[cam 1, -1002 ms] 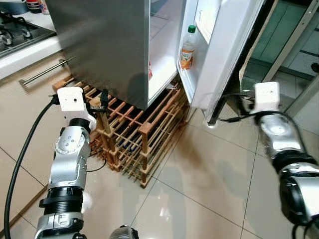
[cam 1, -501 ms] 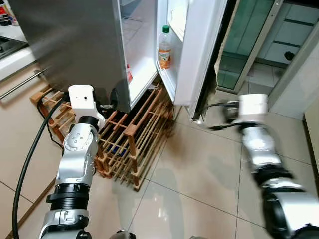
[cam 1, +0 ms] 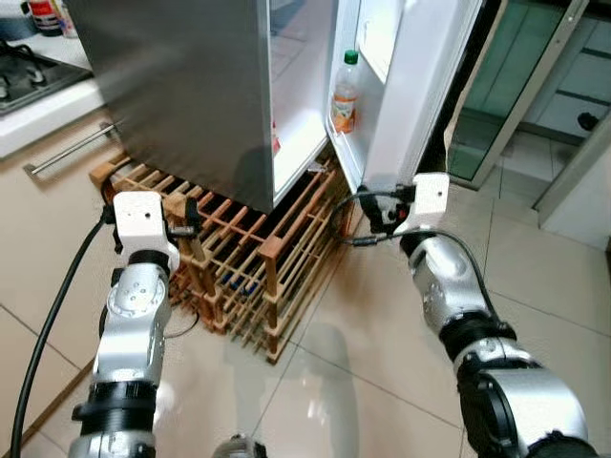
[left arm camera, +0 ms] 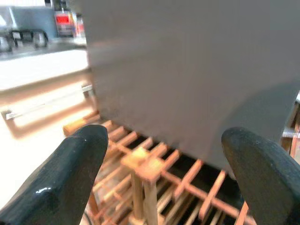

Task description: Restocking fridge

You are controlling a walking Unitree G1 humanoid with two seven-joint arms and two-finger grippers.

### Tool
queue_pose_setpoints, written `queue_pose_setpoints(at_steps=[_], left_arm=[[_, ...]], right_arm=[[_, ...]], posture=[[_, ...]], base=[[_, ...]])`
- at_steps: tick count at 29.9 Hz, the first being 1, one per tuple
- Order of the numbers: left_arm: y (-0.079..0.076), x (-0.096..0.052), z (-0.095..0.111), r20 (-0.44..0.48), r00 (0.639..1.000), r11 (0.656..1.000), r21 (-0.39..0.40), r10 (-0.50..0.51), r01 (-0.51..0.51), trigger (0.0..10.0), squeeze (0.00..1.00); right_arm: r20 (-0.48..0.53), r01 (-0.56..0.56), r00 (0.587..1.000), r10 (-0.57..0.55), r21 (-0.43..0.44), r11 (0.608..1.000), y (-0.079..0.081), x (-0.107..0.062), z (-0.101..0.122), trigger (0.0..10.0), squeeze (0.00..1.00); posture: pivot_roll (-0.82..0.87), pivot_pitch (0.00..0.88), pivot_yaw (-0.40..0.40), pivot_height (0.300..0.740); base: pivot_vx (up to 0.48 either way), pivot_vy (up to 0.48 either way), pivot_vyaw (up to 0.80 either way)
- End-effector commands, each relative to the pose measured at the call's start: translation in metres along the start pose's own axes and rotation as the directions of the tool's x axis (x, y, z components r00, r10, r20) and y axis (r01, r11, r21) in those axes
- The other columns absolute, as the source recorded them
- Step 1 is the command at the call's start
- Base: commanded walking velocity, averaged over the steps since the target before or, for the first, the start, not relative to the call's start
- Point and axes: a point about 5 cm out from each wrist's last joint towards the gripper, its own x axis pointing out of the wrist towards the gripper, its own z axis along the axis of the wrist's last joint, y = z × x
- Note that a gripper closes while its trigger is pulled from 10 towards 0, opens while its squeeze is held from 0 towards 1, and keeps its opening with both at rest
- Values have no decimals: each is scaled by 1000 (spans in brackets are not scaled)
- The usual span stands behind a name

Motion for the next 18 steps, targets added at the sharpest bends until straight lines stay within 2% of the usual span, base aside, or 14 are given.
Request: queue_pose_setpoints(at_steps=[1, 12, 18], left_arm=[[-9, 2, 17, 47, 999, 1000, 1, 8, -8, 10000, 0], [-15, 5, 22, 27, 998, 999, -25, 49, -48, 10000, 0], [-20, 4, 22, 24, 999, 999, -31, 44, -44, 10000, 0]], right_arm=[[40, 7, 999, -6, -16, 1000, -1, 4, 13, 10000, 0], [44, -6, 999, 8, -60, 998, -3, 7, 21, 10000, 0], [18, -32, 999, 33, -66, 997, -1, 5, 15, 10000, 0]], posture=[[-51, 0, -10, 740], [-59, 0, -10, 740], [-63, 0, -8, 740]], base=[[450, 0, 525], [450, 0, 440], [0, 0, 0]])
